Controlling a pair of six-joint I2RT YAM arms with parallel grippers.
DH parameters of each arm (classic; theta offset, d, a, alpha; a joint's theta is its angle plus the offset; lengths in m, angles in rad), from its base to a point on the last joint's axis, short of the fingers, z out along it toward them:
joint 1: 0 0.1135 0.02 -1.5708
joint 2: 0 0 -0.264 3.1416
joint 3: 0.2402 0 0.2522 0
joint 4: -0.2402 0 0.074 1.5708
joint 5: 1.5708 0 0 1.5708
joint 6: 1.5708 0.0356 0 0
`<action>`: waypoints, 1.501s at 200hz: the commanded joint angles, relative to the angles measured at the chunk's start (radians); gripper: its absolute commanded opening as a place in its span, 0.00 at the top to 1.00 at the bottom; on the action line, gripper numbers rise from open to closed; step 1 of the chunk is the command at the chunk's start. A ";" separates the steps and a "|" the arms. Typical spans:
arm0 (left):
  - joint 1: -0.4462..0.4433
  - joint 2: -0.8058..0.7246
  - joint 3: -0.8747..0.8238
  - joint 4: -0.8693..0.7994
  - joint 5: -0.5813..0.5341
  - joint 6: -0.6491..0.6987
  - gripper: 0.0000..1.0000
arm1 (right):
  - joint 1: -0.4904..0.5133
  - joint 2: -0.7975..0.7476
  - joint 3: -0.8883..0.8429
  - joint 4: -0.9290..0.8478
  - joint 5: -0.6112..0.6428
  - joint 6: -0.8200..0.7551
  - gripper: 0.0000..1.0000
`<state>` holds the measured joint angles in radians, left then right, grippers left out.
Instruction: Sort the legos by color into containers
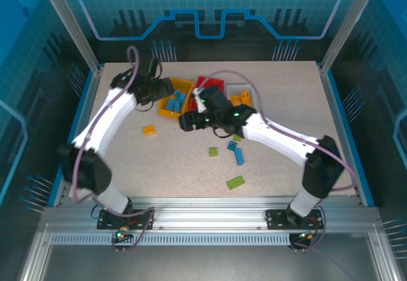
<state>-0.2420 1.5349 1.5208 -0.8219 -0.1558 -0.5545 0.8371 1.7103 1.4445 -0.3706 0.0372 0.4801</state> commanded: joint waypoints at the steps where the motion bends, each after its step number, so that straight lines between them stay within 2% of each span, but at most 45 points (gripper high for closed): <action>1: 0.006 -0.215 -0.190 -0.040 -0.008 -0.116 0.21 | 0.066 0.159 0.138 -0.079 0.045 -0.074 0.17; 34: 0.007 -0.599 -0.436 -0.113 -0.071 -0.211 0.18 | 0.147 0.409 0.389 -0.167 0.142 -0.067 0.14; 56: 0.008 -0.793 -0.513 -0.203 -0.112 -0.241 0.14 | 0.172 0.545 0.540 -0.207 0.195 -0.042 0.07; 88: 0.008 -0.961 -0.560 -0.309 -0.116 -0.273 0.13 | 0.184 0.738 0.783 -0.299 0.235 0.020 0.03; 128: 0.007 -1.120 -0.567 -0.378 -0.112 -0.268 0.12 | 0.191 0.895 0.992 -0.369 0.295 0.043 0.04; 214: 0.007 -1.317 -0.562 -0.572 -0.070 -0.336 0.16 | 0.196 1.065 1.160 -0.325 0.290 0.034 0.11; 274: 0.007 -1.328 -0.573 -0.584 -0.051 -0.343 0.18 | 0.201 1.149 1.234 -0.313 0.311 0.061 0.15; 300: 0.007 -1.325 -0.580 -0.573 -0.044 -0.346 0.19 | 0.198 1.181 1.263 -0.301 0.282 0.073 0.22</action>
<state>-0.2409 0.2127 0.9550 -1.3869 -0.2264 -0.8925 1.0256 2.8216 2.6682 -0.6724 0.3401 0.5243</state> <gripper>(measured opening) 0.811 0.804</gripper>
